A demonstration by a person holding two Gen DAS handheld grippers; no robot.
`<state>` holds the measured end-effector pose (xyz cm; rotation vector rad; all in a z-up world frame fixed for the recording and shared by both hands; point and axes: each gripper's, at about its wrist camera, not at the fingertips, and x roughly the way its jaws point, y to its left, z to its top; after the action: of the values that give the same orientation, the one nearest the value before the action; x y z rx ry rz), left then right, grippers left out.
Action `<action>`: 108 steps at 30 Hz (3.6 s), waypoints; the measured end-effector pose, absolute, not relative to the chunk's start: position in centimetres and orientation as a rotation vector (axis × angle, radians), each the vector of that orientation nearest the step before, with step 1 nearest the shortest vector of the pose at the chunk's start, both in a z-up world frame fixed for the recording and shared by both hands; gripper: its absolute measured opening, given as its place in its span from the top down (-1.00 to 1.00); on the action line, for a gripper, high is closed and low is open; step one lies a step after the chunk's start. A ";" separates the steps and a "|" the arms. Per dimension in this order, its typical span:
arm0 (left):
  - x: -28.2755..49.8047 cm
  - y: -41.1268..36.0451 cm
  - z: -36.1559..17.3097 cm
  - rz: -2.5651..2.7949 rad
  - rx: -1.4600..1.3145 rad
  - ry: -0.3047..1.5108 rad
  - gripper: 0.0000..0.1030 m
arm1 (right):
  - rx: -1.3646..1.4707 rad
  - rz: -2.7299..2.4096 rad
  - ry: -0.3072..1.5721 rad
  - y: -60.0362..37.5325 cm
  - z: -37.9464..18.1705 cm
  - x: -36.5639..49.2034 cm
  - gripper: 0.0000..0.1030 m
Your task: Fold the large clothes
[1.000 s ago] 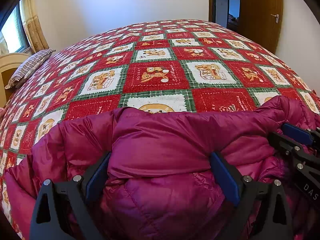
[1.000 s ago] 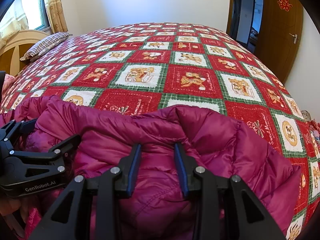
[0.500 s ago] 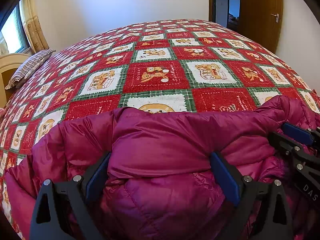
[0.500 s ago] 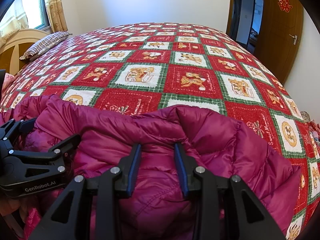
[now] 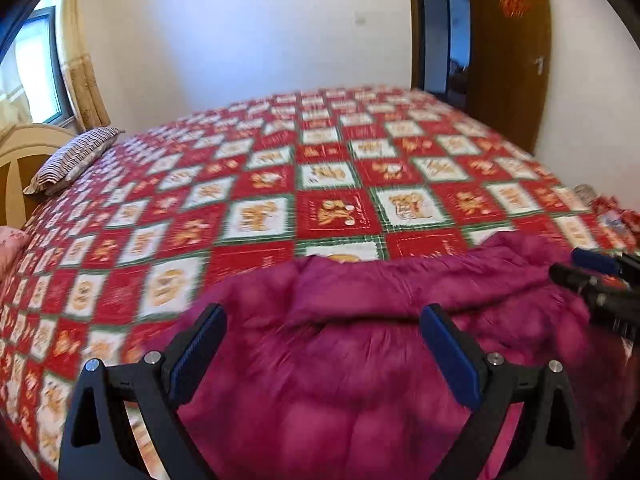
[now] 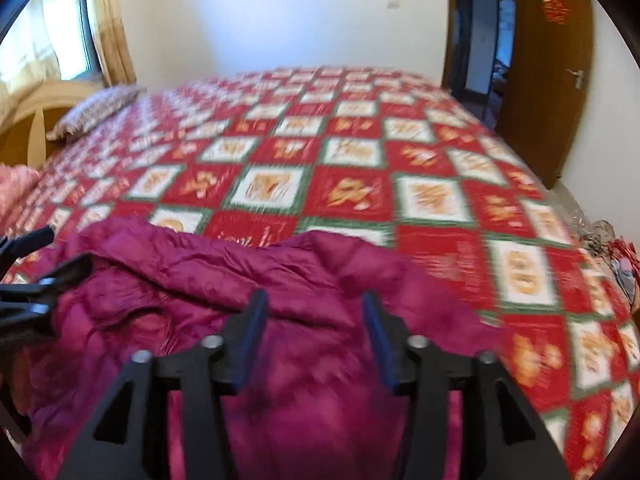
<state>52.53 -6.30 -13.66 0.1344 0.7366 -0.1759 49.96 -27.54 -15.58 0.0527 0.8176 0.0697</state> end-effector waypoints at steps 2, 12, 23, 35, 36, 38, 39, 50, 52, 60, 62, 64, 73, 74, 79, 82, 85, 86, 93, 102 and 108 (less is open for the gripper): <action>49.2 -4.4 -12.5 -0.158 0.153 0.704 -0.90 | 0.076 0.072 0.820 -29.1 -14.6 47.0 -0.30; 31.2 4.8 -15.7 -0.115 0.128 0.751 -0.90 | 0.147 0.084 0.950 -33.9 -16.7 30.4 -0.47; 20.5 8.3 -19.7 -0.119 0.078 0.826 -0.90 | 0.176 0.028 0.937 -32.5 -18.3 17.5 -0.51; 16.5 8.3 -22.8 -0.179 0.005 0.892 -0.90 | 0.187 0.031 0.962 -31.4 -21.0 11.4 -0.51; 16.3 8.0 -22.8 -0.192 0.017 0.895 -0.90 | 0.185 0.036 0.963 -31.2 -21.2 11.1 -0.51; 15.7 7.6 -23.1 -0.201 0.050 0.897 -0.90 | 0.187 0.045 0.968 -30.8 -21.6 11.0 -0.40; 15.3 7.4 -23.1 -0.214 0.063 0.889 -0.85 | 0.193 0.056 0.972 -30.7 -21.8 10.9 -0.30; 12.5 6.8 -18.7 -0.372 0.065 0.773 0.90 | 0.275 0.155 0.877 -30.4 -19.6 9.4 0.80; 11.7 7.3 -16.8 -0.386 0.047 0.731 0.92 | 0.294 0.168 0.837 -30.6 -18.2 8.6 0.82; 7.1 9.5 -8.1 -0.407 -0.017 0.551 0.95 | 0.318 0.230 0.612 -30.3 -9.9 3.8 0.85; 6.1 10.0 -5.9 -0.420 -0.042 0.510 0.95 | 0.316 0.245 0.544 -30.1 -7.2 2.7 0.85; 4.8 10.5 -3.6 -0.429 -0.060 0.469 0.95 | 0.310 0.258 0.482 -29.9 -4.8 1.7 0.85; 9.8 10.3 -4.6 -0.367 0.002 0.506 0.95 | 0.288 0.250 0.414 -29.7 -3.4 7.0 0.85; 11.5 10.0 -5.5 -0.364 0.009 0.522 0.95 | 0.298 0.241 0.428 -29.8 -3.9 8.4 0.85; 20.2 9.3 -9.0 -0.303 0.025 0.548 0.86 | 0.347 0.164 0.488 -30.8 -6.9 17.3 0.85; 24.1 9.4 -9.9 -0.281 -0.003 0.579 0.83 | 0.370 0.133 0.525 -31.2 -8.2 21.5 0.85; 26.9 9.4 -9.7 -0.239 -0.008 0.577 0.79 | 0.347 0.109 0.542 -31.0 -8.7 24.1 0.85; 27.5 9.4 -9.7 -0.227 -0.013 0.579 0.77 | 0.344 0.102 0.548 -31.1 -9.0 25.1 0.85; 29.3 10.3 -9.7 -0.019 0.023 0.507 -0.65 | 0.356 0.056 0.604 -31.6 -11.5 28.9 0.83; 29.0 9.5 -8.8 0.198 0.057 0.431 -0.66 | 0.324 -0.053 0.599 -30.5 -12.7 32.3 -0.16; 29.2 4.8 -9.1 0.122 0.153 0.450 -0.66 | 0.254 -0.020 0.559 -26.8 -12.1 31.5 -0.42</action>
<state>29.22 4.85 -9.07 0.1529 0.4499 0.1221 31.47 -26.83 -12.07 0.2536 0.5588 -0.0197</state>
